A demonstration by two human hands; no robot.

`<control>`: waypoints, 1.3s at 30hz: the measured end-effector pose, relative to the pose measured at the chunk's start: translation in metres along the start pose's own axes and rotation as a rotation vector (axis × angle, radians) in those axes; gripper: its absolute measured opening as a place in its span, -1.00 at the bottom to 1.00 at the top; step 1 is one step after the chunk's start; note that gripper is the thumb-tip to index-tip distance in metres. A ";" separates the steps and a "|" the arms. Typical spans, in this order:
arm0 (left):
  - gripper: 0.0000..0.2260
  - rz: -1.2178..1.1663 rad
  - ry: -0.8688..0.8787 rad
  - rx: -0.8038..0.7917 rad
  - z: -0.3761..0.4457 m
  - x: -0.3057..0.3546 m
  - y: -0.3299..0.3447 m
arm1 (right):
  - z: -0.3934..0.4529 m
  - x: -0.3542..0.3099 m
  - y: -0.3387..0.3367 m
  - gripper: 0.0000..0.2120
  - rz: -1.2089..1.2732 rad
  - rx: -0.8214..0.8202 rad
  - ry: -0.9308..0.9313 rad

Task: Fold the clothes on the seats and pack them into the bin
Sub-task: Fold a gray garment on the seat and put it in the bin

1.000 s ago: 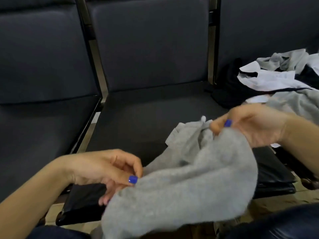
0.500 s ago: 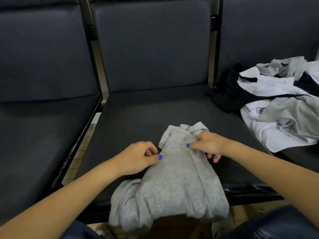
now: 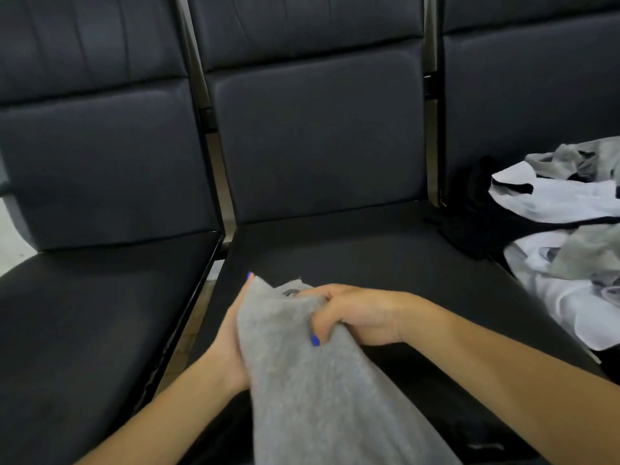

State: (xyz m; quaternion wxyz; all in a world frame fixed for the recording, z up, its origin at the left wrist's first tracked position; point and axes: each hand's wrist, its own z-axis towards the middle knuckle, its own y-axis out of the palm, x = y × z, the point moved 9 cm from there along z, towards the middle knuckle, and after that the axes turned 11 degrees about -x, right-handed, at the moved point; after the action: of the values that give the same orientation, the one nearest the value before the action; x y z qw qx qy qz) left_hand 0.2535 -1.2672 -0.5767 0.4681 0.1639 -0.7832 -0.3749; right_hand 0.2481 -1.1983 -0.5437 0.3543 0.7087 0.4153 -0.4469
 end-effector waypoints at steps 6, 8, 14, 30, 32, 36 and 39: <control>-0.50 0.069 0.271 0.073 -0.010 0.050 -0.017 | -0.019 0.000 -0.021 -0.79 -0.131 0.024 0.012; -0.58 0.241 0.416 0.180 -0.019 0.070 -0.023 | -0.037 0.000 -0.050 -0.78 -0.054 0.175 -0.037; -0.59 0.244 0.596 0.261 -0.039 0.095 -0.024 | -0.096 0.026 -0.127 -0.68 -0.107 0.553 0.023; -0.80 0.042 0.190 -0.025 -0.035 0.030 0.061 | -0.006 0.045 -0.032 -0.54 -0.284 0.248 0.129; -0.81 0.029 0.178 -0.057 -0.035 0.029 0.067 | 0.004 0.041 -0.011 -0.33 -0.383 0.123 0.093; -0.79 0.040 0.203 -0.046 -0.036 0.032 0.067 | -0.005 0.003 0.010 -0.48 -0.457 0.027 -0.016; -0.69 0.005 0.221 -0.069 -0.037 0.035 0.061 | -0.013 -0.004 0.020 -0.69 -0.431 -0.050 0.014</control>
State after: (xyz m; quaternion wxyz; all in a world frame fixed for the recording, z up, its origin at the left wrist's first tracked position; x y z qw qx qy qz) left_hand 0.2730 -1.2633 -0.4999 0.5579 0.1858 -0.7140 -0.3801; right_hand 0.2697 -1.1965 -0.5331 0.2649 0.5975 0.5708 -0.4970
